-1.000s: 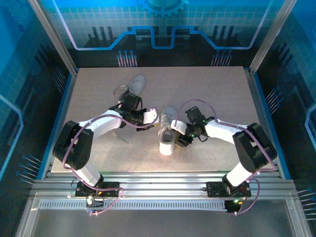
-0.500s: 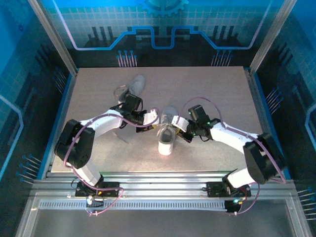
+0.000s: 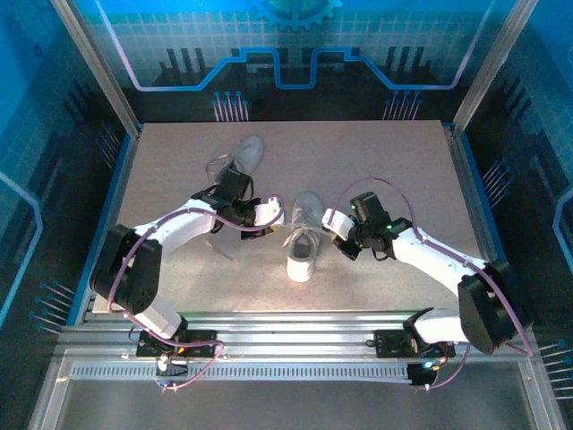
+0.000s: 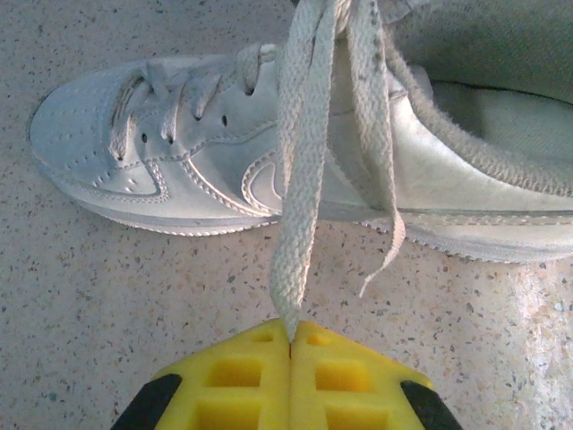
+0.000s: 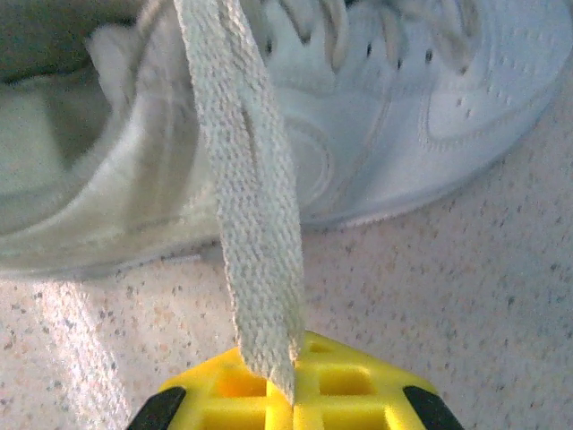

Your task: Tie the shoes

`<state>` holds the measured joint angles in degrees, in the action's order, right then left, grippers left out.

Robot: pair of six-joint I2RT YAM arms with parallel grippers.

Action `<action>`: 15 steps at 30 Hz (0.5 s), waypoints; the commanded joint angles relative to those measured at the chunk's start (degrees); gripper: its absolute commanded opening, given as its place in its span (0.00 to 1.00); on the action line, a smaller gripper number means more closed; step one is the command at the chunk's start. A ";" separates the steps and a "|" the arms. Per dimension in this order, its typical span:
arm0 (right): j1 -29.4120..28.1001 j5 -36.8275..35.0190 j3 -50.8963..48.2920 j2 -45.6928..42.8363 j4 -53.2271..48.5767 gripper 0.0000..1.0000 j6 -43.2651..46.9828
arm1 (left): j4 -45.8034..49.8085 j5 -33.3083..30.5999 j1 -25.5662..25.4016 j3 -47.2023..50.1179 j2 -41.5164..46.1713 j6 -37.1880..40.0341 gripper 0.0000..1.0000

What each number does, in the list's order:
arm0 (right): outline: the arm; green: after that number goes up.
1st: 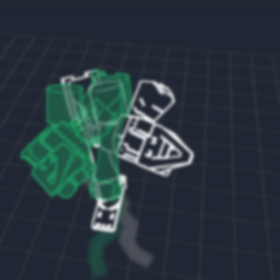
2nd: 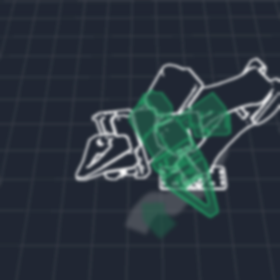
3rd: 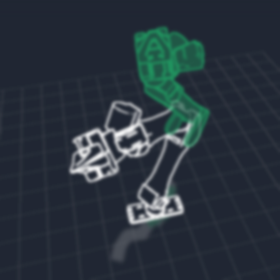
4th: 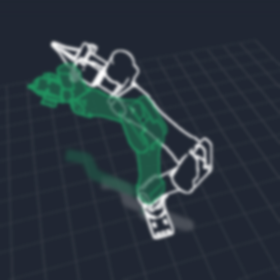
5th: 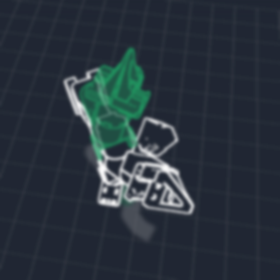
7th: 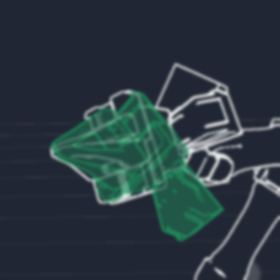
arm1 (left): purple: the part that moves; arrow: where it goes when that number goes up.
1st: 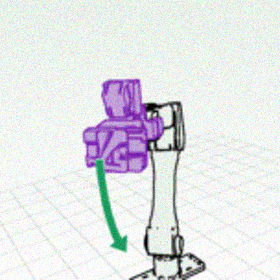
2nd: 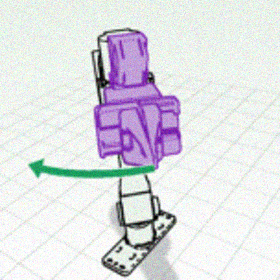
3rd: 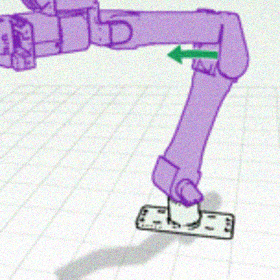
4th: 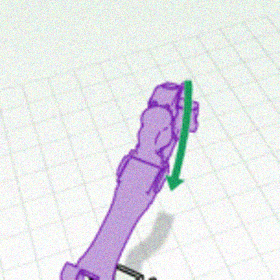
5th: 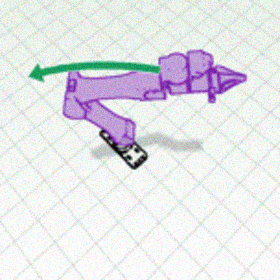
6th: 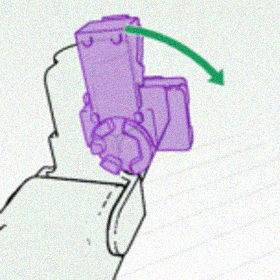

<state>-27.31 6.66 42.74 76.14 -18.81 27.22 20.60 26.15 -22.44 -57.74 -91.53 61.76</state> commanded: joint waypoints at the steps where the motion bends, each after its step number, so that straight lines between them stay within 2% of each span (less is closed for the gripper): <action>1: 0.58 -3.68 3.05 0.06 -7.44 0.00 -1.94 | 2.09 -1.21 0.81 -0.03 1.83 -0.70 0.00; 7: 0.72 -7.08 5.74 -0.63 -13.78 0.00 -2.44 | 1.33 -2.48 1.91 1.02 2.29 -2.38 0.00; 15: 0.69 -5.98 10.52 2.86 -18.59 0.00 -3.73 | 0.11 -5.44 3.77 3.09 3.45 -5.18 0.00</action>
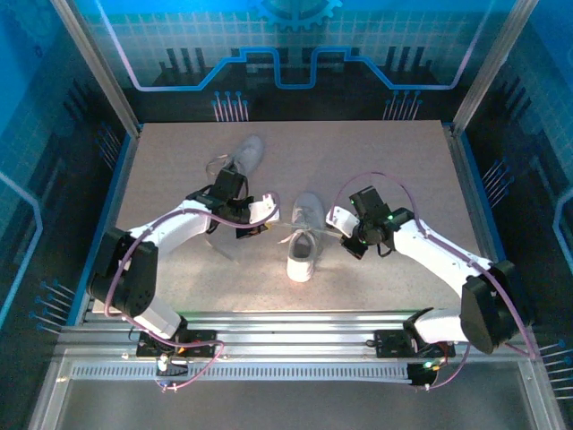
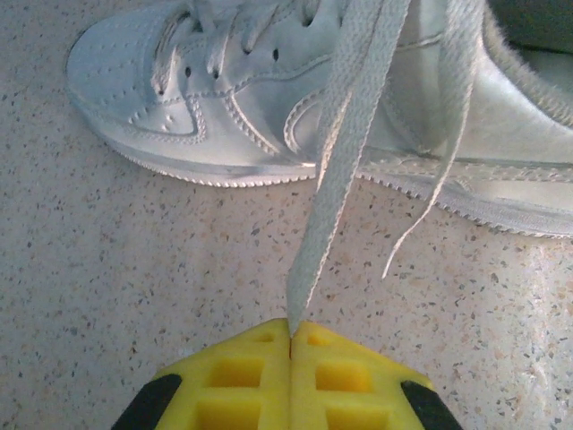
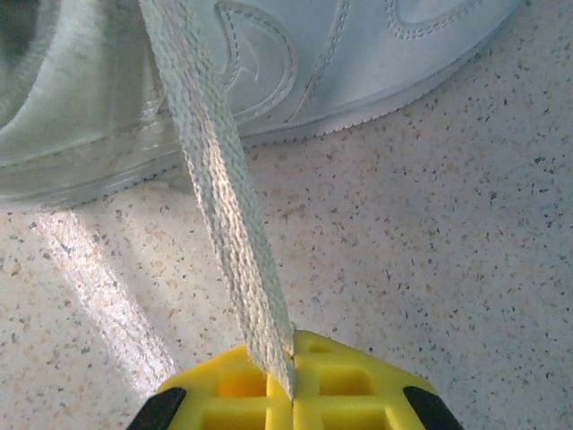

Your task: Tie the shoes

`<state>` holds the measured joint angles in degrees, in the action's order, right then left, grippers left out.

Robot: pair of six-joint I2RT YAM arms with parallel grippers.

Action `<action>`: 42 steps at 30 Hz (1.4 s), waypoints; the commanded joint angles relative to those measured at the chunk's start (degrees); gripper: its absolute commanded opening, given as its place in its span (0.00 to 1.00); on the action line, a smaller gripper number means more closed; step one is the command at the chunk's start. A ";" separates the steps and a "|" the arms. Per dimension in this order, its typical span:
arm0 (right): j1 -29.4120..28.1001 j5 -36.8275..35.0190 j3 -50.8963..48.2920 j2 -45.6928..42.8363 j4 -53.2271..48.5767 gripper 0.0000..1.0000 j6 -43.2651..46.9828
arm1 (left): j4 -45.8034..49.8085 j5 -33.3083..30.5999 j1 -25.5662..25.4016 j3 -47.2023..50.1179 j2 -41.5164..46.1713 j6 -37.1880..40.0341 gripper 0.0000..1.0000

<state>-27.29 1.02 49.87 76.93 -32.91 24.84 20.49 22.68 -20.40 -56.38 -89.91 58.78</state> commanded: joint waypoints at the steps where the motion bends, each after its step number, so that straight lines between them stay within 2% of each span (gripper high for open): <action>1: 0.65 -0.21 4.22 2.83 -5.05 0.00 -1.45 | 0.10 -2.05 2.21 2.11 2.14 -2.69 0.00; 10: 1.09 0.75 10.29 7.83 -9.55 0.00 -3.22 | 0.75 -4.21 3.69 5.35 3.30 -4.97 0.00; 22: 5.01 4.35 9.63 9.32 -12.69 0.00 -4.08 | 1.46 -6.68 4.61 8.11 3.68 -6.66 0.00; 30: 5.34 3.09 8.95 9.24 -10.83 0.00 -6.27 | 0.80 -6.47 4.93 9.79 6.50 -9.89 0.00; 31: 5.75 3.59 9.51 8.72 -10.46 0.04 -7.23 | 0.47 -4.97 4.80 9.58 7.43 -10.58 0.00; 33: 6.80 6.11 10.92 7.71 -10.15 0.41 -8.73 | -0.71 -4.34 4.50 8.85 9.32 -13.45 0.30; 34: 7.43 7.38 11.94 7.05 -10.25 0.51 -9.50 | -1.70 -4.40 4.50 8.64 10.72 -14.97 0.39; 36: 8.41 9.03 13.26 5.16 -10.46 0.58 -10.53 | -3.96 -5.01 4.50 8.83 13.96 -17.07 0.50; 38: 9.52 10.20 14.47 3.11 -11.40 0.63 -11.45 | -5.13 -5.91 4.58 8.90 16.93 -18.41 0.56; 42: 9.79 9.62 15.52 0.47 -14.12 0.64 -13.85 | -2.54 -5.89 4.58 7.78 20.70 -19.49 0.56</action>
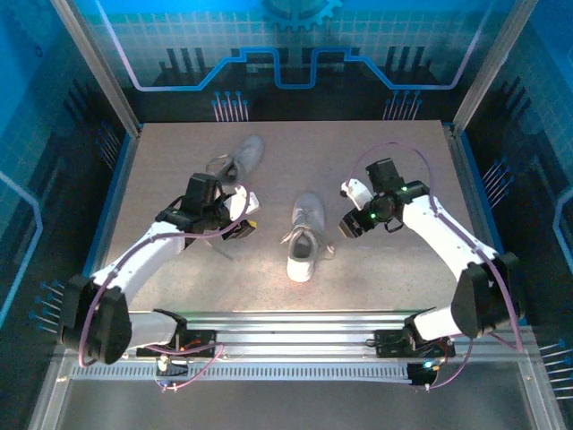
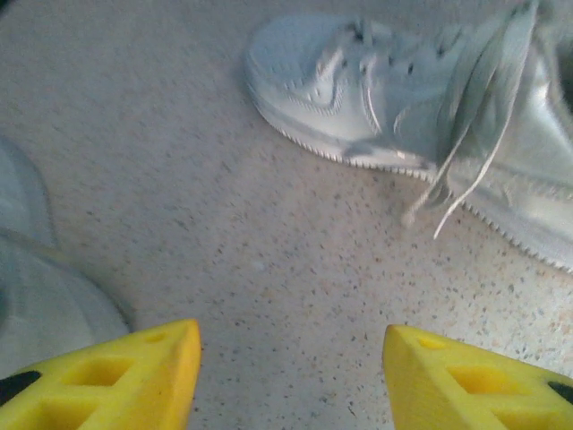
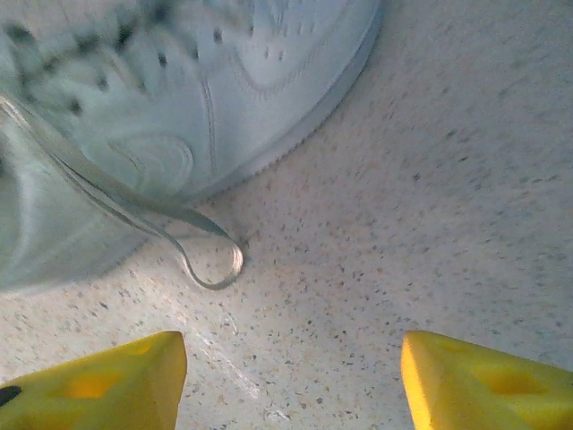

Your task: Tie the shoes

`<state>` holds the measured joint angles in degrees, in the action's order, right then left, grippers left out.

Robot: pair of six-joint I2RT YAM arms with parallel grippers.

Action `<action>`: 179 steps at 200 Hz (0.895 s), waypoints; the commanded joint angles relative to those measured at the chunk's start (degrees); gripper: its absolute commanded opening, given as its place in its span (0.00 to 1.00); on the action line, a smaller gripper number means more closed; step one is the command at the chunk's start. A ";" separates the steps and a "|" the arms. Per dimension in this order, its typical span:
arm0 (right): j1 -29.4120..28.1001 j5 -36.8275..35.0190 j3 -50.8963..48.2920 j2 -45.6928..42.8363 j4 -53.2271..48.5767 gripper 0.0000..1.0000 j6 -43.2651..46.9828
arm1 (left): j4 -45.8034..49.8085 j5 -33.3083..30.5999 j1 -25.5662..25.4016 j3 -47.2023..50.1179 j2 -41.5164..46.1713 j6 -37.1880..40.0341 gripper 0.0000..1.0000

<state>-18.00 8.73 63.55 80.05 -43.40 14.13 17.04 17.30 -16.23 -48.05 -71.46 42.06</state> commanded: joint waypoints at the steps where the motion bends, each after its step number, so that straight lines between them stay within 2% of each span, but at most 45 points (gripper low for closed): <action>1: 0.34 1.76 1.49 -3.05 -3.79 0.64 -4.59 | 1.68 -0.31 0.34 -0.78 2.67 -3.55 0.56; 43: -6.08 -0.09 -5.16 -7.13 3.70 0.62 -17.55 | 1.47 1.16 -1.44 1.06 3.84 -13.55 0.50; 96: -16.17 -9.91 -7.50 -6.30 9.38 0.62 -29.84 | -1.75 0.72 -3.52 1.38 2.06 -30.17 0.50; 148: -24.20 -16.27 -2.48 4.53 9.43 0.63 -32.31 | 0.66 -1.57 -3.46 -0.81 1.31 -35.25 0.53; 179: -26.53 -20.87 0.96 12.04 9.11 0.63 -33.31 | 0.77 -1.45 -3.46 -0.42 2.28 -35.95 0.54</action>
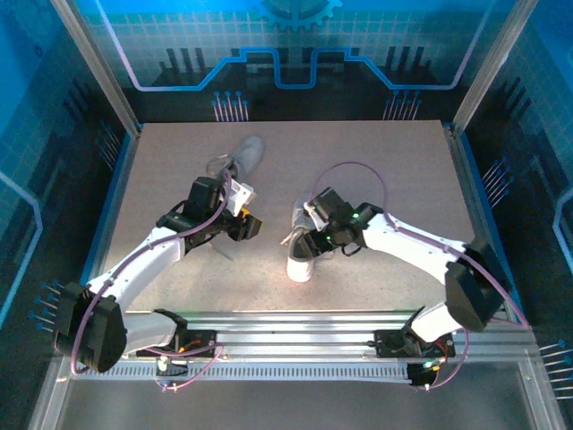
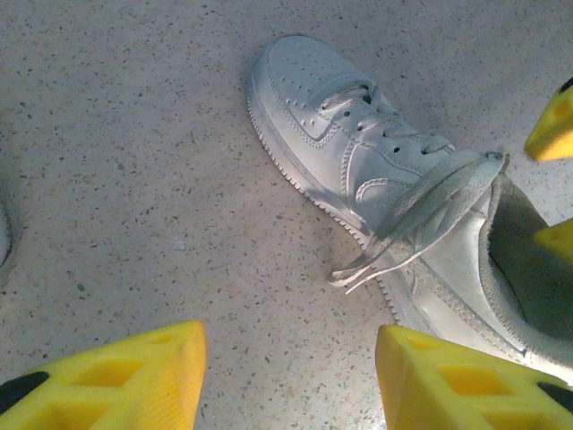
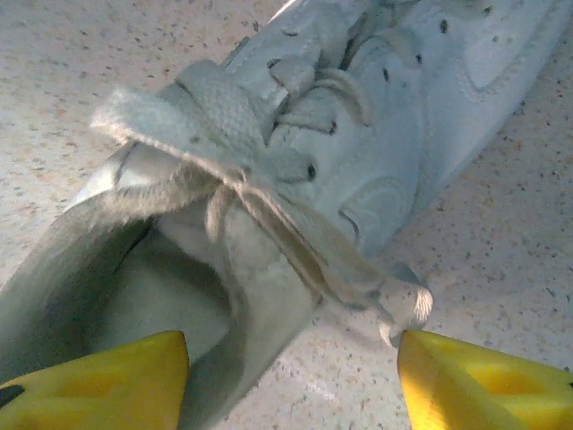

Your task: Tie the shoes

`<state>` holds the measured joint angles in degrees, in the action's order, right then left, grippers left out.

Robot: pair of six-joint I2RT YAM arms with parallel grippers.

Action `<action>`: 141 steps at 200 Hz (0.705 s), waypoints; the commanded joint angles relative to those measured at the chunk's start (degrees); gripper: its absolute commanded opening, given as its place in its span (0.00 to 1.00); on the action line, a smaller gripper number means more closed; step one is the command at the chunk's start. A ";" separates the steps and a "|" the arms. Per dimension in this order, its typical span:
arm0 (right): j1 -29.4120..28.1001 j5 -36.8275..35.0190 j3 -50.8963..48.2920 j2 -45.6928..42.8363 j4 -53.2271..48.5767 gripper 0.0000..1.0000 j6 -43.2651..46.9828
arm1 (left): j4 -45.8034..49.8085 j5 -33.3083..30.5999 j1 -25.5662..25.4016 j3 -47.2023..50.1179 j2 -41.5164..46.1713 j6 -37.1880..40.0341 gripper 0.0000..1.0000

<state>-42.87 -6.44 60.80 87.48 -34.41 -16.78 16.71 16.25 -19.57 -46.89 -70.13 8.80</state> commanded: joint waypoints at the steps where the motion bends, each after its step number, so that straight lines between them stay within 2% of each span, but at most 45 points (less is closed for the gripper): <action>1: -1.67 -5.92 3.85 4.84 0.04 0.63 -2.44 | 1.12 -0.46 -0.11 -1.56 1.00 -2.71 0.54; 9: -2.03 -7.43 5.01 6.55 -0.55 0.60 -2.72 | 1.22 -0.43 -0.11 -1.48 1.05 -2.90 0.54; 17: -2.28 -9.11 6.06 7.78 -1.19 0.51 -2.84 | 1.41 -0.34 -0.11 -1.55 1.18 -3.12 0.54; 34: -2.58 -12.61 6.88 7.98 -1.58 0.17 -2.62 | 2.17 -0.18 -0.11 -1.87 1.05 -3.39 0.54; 47: -2.28 -15.46 7.05 6.91 -1.36 0.00 -1.30 | 2.45 -0.40 -0.11 -2.17 1.05 -3.35 0.53; 87: 2.34 -19.20 8.67 4.30 -0.66 0.00 4.54 | 0.86 -4.88 0.28 -4.67 -0.26 -3.22 0.53; 141: 12.04 -17.42 11.35 5.18 2.33 0.00 10.68 | 4.14 -10.97 4.29 -16.33 -9.73 -4.43 0.57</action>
<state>-34.26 -22.17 68.58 94.72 -36.32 -9.87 17.89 9.13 -16.95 -57.45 -75.53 5.04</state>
